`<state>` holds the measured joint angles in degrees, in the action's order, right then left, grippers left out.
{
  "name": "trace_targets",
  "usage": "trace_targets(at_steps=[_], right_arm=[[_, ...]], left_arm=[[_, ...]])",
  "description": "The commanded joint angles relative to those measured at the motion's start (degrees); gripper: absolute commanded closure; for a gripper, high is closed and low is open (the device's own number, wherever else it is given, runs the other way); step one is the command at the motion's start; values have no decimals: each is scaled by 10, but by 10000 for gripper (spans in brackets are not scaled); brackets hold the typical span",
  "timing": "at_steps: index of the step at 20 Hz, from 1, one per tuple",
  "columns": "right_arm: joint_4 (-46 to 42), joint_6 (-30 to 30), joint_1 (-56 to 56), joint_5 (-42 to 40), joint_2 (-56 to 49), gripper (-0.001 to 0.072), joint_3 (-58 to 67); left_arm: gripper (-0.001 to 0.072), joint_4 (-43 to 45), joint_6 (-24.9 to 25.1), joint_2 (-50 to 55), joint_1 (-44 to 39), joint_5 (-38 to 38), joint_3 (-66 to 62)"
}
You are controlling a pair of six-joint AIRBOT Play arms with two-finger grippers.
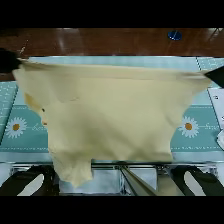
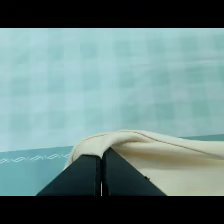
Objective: Fold the shirts.
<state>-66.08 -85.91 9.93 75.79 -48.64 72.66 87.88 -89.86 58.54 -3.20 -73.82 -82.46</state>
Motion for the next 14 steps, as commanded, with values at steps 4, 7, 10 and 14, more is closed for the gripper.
trace_targets(at_steps=[4, 7, 10, 14], right_arm=[[43, 52, 0, -154, -298, 685, 45], [43, 47, 0, -158, -424, 685, 162], [43, 23, 0, -155, -511, 685, 258], [40, 21, 0, -124, -553, 684, 295]], left_arm=[[691, 0, -29, 292, 0, 127, -94], [691, -8, -81, 417, 0, 117, -219], [691, -30, -96, 496, 0, 108, -300], [691, -51, -88, 533, 2, 40, -321]])
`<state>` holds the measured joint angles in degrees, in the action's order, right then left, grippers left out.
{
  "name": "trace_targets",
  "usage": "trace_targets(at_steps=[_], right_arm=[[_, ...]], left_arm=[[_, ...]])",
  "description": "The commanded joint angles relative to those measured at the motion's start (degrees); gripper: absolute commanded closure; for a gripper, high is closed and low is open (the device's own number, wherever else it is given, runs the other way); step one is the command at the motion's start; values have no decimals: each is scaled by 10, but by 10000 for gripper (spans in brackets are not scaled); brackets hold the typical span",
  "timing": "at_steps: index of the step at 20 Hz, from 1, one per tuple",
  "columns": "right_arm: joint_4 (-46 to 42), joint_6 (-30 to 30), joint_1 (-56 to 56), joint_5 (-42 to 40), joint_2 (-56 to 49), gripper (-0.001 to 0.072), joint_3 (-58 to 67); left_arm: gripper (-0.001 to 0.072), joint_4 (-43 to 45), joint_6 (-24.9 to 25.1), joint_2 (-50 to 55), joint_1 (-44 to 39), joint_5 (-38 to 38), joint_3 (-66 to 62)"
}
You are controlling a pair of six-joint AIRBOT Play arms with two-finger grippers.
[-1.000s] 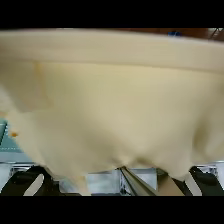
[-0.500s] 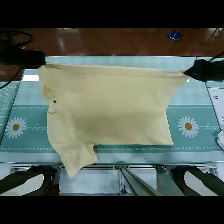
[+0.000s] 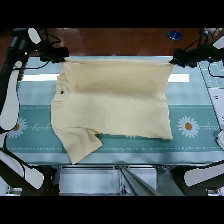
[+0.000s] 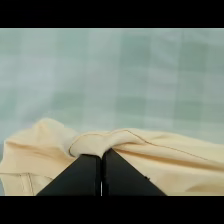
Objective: Fold the shirts.
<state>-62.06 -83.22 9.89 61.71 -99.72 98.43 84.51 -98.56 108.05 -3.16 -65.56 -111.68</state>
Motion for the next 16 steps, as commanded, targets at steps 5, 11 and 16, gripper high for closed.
trace_targets(at_steps=[5, 11, 16], right_arm=[[-4, 10, 33, 142, -36, 684, 37], [-23, 29, 35, 224, -36, 684, -53], [-15, 39, 21, 178, -36, 684, -126]], left_arm=[[691, -21, 64, 12, 26, -166, -33], [691, -70, 82, 14, 13, -240, 61], [690, -70, 81, 21, 5, -237, 114]])
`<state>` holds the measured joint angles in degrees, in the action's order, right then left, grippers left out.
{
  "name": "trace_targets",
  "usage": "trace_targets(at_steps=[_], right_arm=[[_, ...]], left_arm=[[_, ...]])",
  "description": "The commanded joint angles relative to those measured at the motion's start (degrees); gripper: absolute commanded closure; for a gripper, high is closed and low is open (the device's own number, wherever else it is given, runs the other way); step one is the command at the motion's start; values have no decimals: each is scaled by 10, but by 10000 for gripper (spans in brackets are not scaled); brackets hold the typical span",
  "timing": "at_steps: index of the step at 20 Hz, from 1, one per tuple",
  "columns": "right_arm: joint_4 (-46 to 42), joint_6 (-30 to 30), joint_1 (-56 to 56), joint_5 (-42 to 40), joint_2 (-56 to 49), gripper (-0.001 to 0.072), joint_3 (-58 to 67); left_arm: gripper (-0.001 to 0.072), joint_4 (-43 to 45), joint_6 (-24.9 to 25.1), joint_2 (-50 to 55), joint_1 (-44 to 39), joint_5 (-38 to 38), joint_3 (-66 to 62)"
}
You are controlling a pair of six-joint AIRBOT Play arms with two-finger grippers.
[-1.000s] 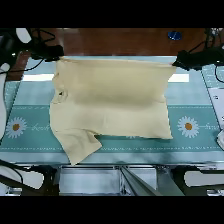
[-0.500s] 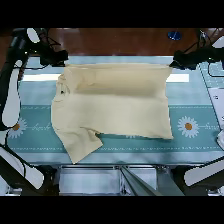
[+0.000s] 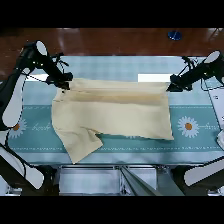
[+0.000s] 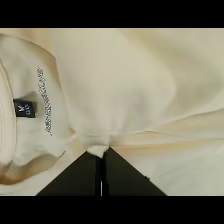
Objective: Fold the shirts.
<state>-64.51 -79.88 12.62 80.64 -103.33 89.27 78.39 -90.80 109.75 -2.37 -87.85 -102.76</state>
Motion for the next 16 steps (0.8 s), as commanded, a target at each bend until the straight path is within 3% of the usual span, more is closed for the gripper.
trace_targets(at_steps=[1, 2, 3, 4, 7, 10, 12, 16], right_arm=[[5, -2, -7, -9, 0, 649, -35], [-2, -24, -7, -6, 1, 400, -35], [-3, -24, -4, 5, 6, 296, -35], [-8, -24, 0, 12, 14, 294, -35], [-48, -41, 22, 21, 73, 294, -36], [-95, -48, 65, -21, 183, 295, -119], [-50, -38, 102, -72, 264, 295, -233], [153, 71, 129, -153, 405, 295, -458]], left_arm=[[685, -8, -4, 3, 0, -23, 23], [553, -9, -9, 2, 5, -42, 23], [252, -8, -6, 2, 8, -68, 22], [199, -5, -5, 1, 13, -90, 19], [199, 36, -5, -39, 30, -123, 23], [201, 56, -5, -149, 75, -74, 108], [220, 42, -13, -244, 136, -19, 231], [217, -95, 28, -434, 273, 91, 536]])
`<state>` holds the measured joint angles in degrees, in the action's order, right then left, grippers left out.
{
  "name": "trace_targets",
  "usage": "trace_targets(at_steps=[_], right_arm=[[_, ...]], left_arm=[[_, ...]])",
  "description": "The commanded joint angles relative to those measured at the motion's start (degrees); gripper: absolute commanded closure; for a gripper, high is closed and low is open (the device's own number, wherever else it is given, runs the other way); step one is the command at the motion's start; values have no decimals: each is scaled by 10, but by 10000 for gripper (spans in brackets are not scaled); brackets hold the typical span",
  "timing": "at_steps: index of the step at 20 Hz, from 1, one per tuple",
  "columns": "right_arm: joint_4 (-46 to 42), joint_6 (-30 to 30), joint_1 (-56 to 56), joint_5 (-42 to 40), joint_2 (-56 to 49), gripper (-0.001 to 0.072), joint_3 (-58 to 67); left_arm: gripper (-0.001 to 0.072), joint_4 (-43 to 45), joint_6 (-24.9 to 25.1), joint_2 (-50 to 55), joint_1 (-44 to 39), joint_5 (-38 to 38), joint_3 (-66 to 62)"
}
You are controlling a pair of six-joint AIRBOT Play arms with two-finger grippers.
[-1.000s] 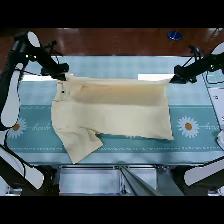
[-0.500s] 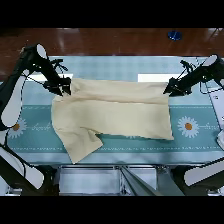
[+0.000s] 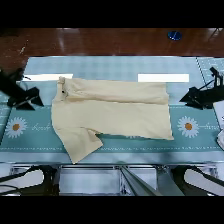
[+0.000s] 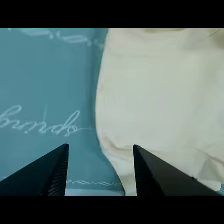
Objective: Fold the shirts.
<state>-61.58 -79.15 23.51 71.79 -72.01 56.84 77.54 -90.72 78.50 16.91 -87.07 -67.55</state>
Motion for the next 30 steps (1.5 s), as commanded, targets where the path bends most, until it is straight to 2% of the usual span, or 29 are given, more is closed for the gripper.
trace_targets(at_steps=[1, 5, 8, 9, 10, 13, 16, 17, 18, 19, 21, 25, 30], right_arm=[[164, 81, 19, -66, 111, 295, -163], [243, 104, 32, -69, 137, 295, -182], [298, 111, 108, -64, 145, 296, -182], [294, 111, 144, -49, 145, 296, -182], [279, 111, 175, -32, 145, 296, -182], [197, 102, 249, 10, 145, 296, -183], [75, 40, 257, 10, 145, 296, -191], [48, 24, 257, 19, 145, 296, -199], [27, 11, 257, 31, 145, 296, -209], [10, 1, 257, 39, 145, 296, -219], [-9, -19, 250, 50, 144, 296, -249], [-15, -8, 147, 63, 113, 296, -282], [22, -8, 81, 34, 56, 296, -282]], left_arm=[[212, -90, 38, -155, 93, 104, 244], [213, -113, 41, -212, 101, 148, 393], [213, -155, 44, -212, 100, 177, 445], [213, -190, 64, -211, 96, 186, 456], [213, -228, 87, -209, 88, 193, 466], [213, -247, 90, -196, 46, 238, 480], [216, -254, 84, -163, -10, 269, 480], [359, -257, 87, -151, -24, 271, 480], [664, -257, 89, -145, -30, 271, 479], [691, -257, 92, -144, -30, 268, 474], [691, -257, 101, -147, -30, 250, 454], [691, -257, 102, -147, -30, 225, 416], [691, -257, 102, -146, -30, 224, 409]])
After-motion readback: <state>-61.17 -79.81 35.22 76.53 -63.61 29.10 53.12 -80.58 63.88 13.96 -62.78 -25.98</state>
